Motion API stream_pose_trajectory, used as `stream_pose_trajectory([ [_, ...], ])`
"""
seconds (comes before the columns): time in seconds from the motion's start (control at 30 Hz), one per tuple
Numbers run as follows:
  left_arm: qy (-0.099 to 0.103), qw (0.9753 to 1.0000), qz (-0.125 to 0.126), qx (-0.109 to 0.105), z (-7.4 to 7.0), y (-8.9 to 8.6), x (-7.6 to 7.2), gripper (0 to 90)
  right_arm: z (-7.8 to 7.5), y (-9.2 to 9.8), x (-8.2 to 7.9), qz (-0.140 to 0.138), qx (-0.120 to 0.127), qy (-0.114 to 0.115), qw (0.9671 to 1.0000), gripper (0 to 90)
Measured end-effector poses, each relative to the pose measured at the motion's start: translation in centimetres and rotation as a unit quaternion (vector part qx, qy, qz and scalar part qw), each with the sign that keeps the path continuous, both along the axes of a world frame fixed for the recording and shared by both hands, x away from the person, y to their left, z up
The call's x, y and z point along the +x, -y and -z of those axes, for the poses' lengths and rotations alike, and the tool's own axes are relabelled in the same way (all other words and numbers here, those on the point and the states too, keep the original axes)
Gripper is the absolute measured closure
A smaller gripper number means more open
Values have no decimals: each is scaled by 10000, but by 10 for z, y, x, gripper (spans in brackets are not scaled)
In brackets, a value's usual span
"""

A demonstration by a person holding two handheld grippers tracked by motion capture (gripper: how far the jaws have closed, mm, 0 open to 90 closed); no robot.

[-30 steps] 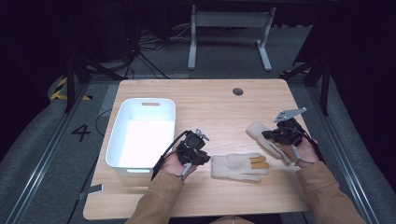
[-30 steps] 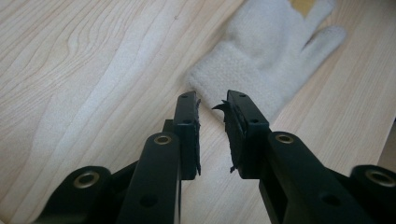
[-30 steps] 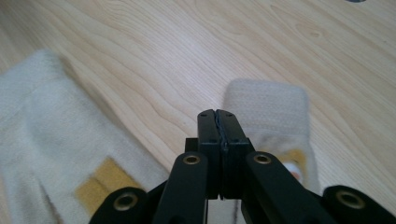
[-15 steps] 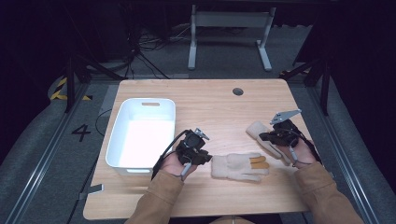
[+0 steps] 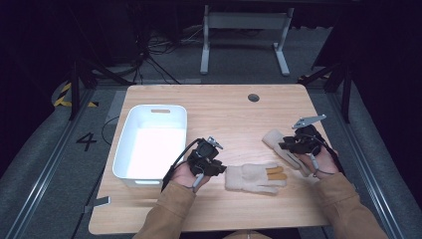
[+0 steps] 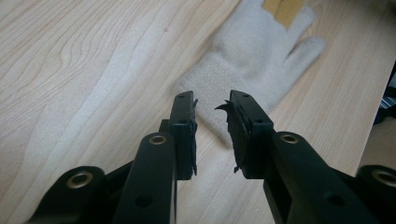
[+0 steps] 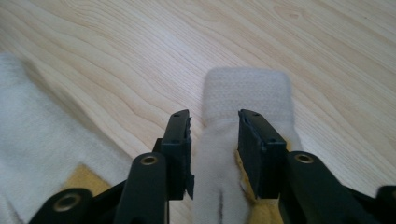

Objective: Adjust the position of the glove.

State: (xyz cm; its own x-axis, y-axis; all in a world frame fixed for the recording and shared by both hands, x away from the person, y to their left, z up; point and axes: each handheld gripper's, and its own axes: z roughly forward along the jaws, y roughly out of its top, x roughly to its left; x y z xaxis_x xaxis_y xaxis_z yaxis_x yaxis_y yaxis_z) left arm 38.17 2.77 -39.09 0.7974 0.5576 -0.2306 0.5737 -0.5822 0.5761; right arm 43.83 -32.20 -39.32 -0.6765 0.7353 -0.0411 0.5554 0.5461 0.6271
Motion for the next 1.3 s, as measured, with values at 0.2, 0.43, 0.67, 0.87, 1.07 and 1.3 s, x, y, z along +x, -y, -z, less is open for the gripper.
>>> stream_pose_trajectory([
  [0.2, -16, 10000, 21, 0, 0, 0, 0, 711, 2, 5, 4, 478, -256, 19, 9985, 542],
  [0.43, -34, 10000, 30, -13, 1, 1, 0, 708, 9, 15, 10, 821, -208, -258, 9961, 505],
  [0.67, -79, 10000, 37, 14, 2, 2, 0, 700, 16, 19, 15, 913, -290, -449, 9944, 494],
  [0.87, -170, 9998, 58, 72, 3, 3, 0, 709, 25, 21, 18, 961, -433, -555, 9929, 501],
  [1.07, -169, 9998, 60, 92, 4, 3, 1, 708, 31, 22, 21, 965, -446, -720, 9917, 538],
  [1.3, -228, 9997, 52, 107, 5, 3, 1, 709, 36, 21, 23, 892, -479, -817, 9915, 589],
])
